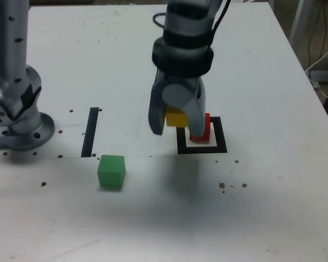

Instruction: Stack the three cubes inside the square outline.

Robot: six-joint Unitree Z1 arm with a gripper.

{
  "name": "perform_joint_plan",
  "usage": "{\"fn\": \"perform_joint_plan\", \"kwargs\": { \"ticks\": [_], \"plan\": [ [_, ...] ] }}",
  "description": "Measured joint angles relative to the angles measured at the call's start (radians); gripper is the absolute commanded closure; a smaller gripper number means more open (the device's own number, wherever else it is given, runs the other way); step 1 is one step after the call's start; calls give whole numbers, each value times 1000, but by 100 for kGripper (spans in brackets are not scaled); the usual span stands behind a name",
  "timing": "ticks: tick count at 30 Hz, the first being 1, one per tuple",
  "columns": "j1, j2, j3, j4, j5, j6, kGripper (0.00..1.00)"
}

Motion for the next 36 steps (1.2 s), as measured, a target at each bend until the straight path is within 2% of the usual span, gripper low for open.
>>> {"fn": "perform_joint_plan", "kwargs": {
  "ticks": [9, 13, 24, 36],
  "plan": [
    [94, 79, -62, -6, -29, 69, 81],
    [121, 94, -77, -9, -28, 88, 81],
    [146, 106, -88, -10, -23, 105, 81],
    [152, 139, -91, -28, -38, 126, 81]
  ]
}}
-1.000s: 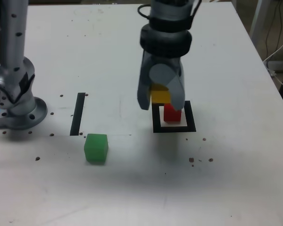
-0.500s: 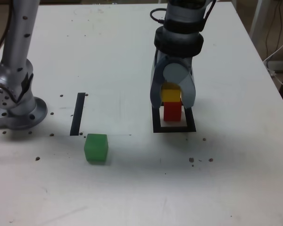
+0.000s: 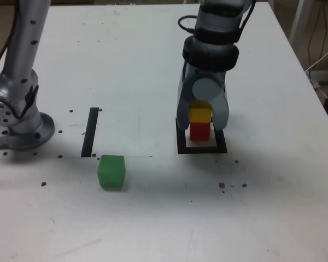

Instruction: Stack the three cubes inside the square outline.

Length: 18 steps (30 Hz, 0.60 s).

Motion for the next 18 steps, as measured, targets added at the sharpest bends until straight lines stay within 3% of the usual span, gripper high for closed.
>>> {"fn": "perform_joint_plan", "kwargs": {
  "ticks": [6, 8, 11, 14, 18],
  "plan": [
    [4, 1, 5, -10, -3, 7, 80],
    [4, 1, 6, -10, -3, 8, 74],
    [5, 2, 9, -12, -3, 9, 56],
    [7, 2, 18, -15, -8, 16, 32],
    [10, 2, 29, -24, -18, 29, 13]
  ]
}}
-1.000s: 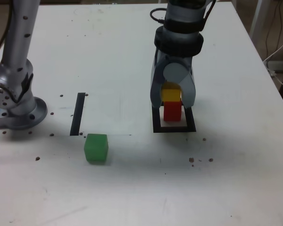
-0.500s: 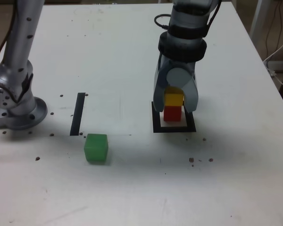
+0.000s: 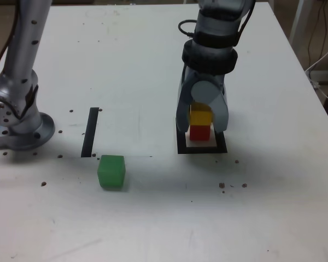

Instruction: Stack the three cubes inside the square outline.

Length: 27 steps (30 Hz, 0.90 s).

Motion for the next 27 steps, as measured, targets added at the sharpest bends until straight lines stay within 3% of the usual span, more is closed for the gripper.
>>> {"fn": "perform_joint_plan", "kwargs": {
  "ticks": [5, 14, 21, 27],
  "plan": [
    [1, 0, 4, -4, -2, 5, 1],
    [1, -17, 31, -10, 15, 1, 1],
    [1, -155, 92, -4, 73, -52, 1],
    [-11, -257, 189, 6, 88, -108, 1]
  ]
}}
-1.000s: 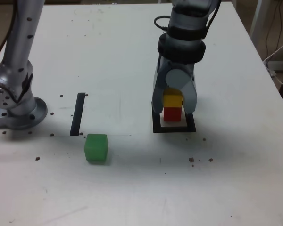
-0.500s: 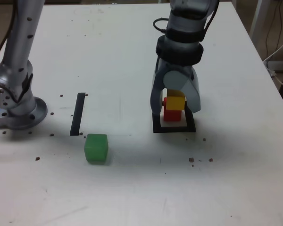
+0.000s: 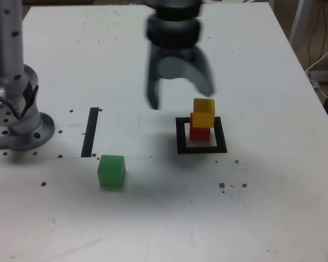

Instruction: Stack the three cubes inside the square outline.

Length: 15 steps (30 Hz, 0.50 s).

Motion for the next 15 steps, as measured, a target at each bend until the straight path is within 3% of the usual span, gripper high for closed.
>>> {"fn": "perform_joint_plan", "kwargs": {
  "ticks": [7, 15],
  "plan": [
    [-102, -102, 108, 3, 13, -76, 0],
    [-265, -134, 253, -23, -27, -177, 0]
  ]
}}
